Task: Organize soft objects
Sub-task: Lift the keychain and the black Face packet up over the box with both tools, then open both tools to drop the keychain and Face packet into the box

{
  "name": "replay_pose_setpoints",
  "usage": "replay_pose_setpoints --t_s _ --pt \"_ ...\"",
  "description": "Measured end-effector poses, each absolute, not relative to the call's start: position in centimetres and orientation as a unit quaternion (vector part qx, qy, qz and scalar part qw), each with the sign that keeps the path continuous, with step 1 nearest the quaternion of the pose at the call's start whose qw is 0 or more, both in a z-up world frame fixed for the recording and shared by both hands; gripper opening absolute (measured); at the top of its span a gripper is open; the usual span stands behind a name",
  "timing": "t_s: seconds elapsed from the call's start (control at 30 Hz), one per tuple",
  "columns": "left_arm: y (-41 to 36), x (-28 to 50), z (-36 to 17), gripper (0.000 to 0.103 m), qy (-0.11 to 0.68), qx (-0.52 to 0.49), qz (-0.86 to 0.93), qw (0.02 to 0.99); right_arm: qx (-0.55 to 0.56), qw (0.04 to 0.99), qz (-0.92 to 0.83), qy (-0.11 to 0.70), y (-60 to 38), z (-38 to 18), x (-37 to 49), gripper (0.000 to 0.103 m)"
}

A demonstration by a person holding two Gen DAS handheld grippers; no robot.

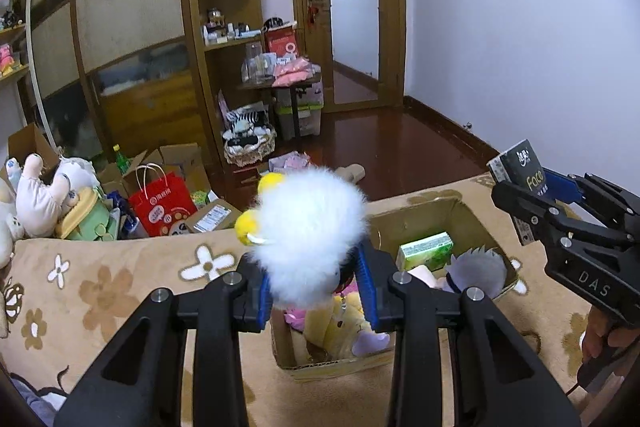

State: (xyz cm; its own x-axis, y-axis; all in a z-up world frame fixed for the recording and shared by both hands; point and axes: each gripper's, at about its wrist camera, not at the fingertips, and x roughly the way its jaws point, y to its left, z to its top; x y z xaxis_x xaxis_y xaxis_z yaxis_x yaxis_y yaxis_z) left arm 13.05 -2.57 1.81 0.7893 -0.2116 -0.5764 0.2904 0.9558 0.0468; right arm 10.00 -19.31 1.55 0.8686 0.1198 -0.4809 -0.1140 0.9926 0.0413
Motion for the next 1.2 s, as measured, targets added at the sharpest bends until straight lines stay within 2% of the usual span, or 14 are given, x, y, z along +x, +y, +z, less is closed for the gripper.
replay_pose_setpoints --t_s 0.37,0.67,0.73,0.8,0.87,0.93,1.07,1.13,1.2 --pt "-3.3 15.5 -3.2 0.034 0.349 0.078 -0.143 0.923 0.05 0.951 0.074 0.295 -20.7 -3.2 12.9 0.049" --pt "-4.0 16.1 -5.2 0.036 0.374 0.094 -0.143 0.911 0.053 0.943 0.075 0.32 -20.7 -5.3 13.9 0.049" --pt "-4.1 16.2 -5.3 0.041 0.378 0.096 -0.139 0.91 0.053 0.941 0.076 0.325 -20.6 -5.5 13.9 0.049" --pt "-4.1 16.1 -5.2 0.057 0.375 0.101 -0.132 0.912 0.053 0.939 0.078 0.329 -20.5 -5.6 14.0 0.05" --pt "-4.1 15.8 -4.9 0.059 0.364 0.108 -0.127 0.916 0.051 0.938 0.08 0.333 -20.3 -5.7 14.0 0.051" --pt "-4.0 15.8 -4.8 0.066 0.366 0.105 -0.127 0.916 0.05 0.939 0.081 0.332 -20.2 -5.7 13.8 0.062" --pt "-3.4 15.8 -4.6 0.071 0.367 0.098 -0.12 0.917 0.049 0.94 0.078 0.328 -20.2 -5.5 13.5 0.068" --pt "-3.1 15.7 -4.5 0.077 0.367 0.097 -0.113 0.918 0.051 0.941 0.073 0.326 -20.4 -5.4 13.3 0.077" --pt "-2.9 15.6 -4.3 0.082 0.364 0.095 -0.107 0.92 0.056 0.942 0.07 0.323 -20.7 -5.2 12.9 0.082"
